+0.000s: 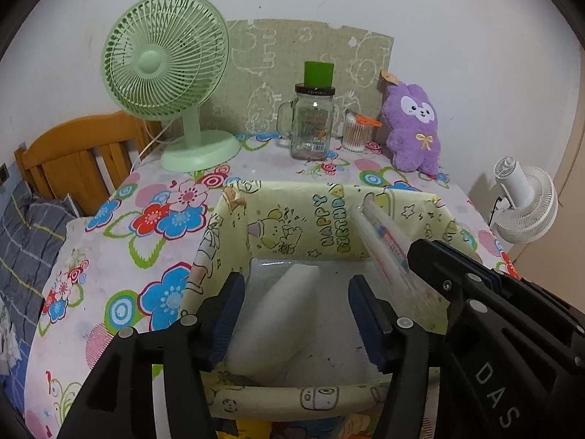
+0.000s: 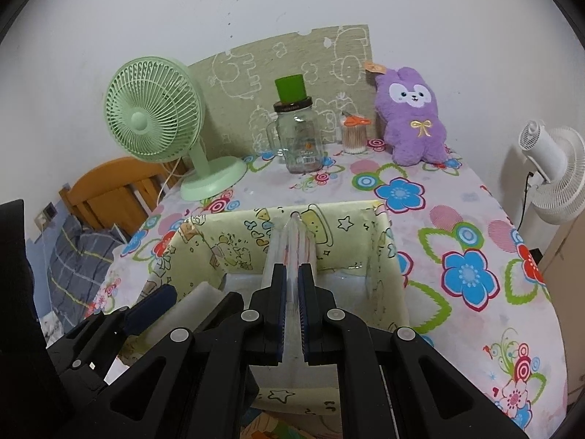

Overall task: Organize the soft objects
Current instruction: 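Carry the white bag into the fabric box with left gripper while right lowers the clear bag in, then open both grippers inside the box and lift them out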

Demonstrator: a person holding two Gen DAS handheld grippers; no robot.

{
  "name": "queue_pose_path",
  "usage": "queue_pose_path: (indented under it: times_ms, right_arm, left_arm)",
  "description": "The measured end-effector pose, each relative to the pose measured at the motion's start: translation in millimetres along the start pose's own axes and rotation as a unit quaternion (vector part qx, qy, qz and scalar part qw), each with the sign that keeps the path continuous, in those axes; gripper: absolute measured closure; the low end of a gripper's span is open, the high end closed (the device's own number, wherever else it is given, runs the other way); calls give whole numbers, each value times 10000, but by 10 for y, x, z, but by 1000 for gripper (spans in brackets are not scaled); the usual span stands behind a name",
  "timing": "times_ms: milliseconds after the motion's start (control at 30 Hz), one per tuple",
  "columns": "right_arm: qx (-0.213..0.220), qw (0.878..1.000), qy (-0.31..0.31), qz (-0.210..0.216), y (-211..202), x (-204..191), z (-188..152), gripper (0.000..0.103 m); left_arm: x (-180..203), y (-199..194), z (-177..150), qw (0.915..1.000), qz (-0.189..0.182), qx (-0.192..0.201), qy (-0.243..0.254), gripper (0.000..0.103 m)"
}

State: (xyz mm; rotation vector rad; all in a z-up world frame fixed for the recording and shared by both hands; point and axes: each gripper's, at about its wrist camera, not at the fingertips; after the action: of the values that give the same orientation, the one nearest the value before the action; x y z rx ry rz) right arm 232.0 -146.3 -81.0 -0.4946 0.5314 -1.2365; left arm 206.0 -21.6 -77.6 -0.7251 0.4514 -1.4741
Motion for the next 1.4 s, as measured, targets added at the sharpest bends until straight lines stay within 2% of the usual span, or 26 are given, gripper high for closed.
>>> queue_pose_path:
  times_ms: [133,567,767,1000,1400]
  right_arm:
    - [-111,9999,-2,21,68,-4,-11,93]
    - [-224,9997,-28,-120,78,13,-22,93]
    - [-210,9996,-130,-123,-16,-31,-38,93]
    - [-214,9995,-211,-94,-144,-75,-86,93]
    - [-165,9995,-242,-78,-442,-141,-170,93]
  left_arm:
    - [-3,16,-15,10000,-5,-28,37,40]
    - [8,-59,-48,9999,-105,-36,88,27]
    - [-3,-146,-79,9998,-173,-59,58,24]
    - [20,-305,-140,9996,-241,-21,135,14]
    - [31,-585,-231,9995,-258,92,149,12]
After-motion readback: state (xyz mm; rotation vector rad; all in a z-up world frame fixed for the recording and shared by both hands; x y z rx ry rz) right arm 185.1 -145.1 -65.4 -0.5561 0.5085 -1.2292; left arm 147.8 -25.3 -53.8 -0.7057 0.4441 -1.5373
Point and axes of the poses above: each gripper's, at about its wrist camera, not at the fingertips, and y roughly the way its jaws point, x to its right, z to its top, and after that the axes turned 7 degrees about -y, right-handed
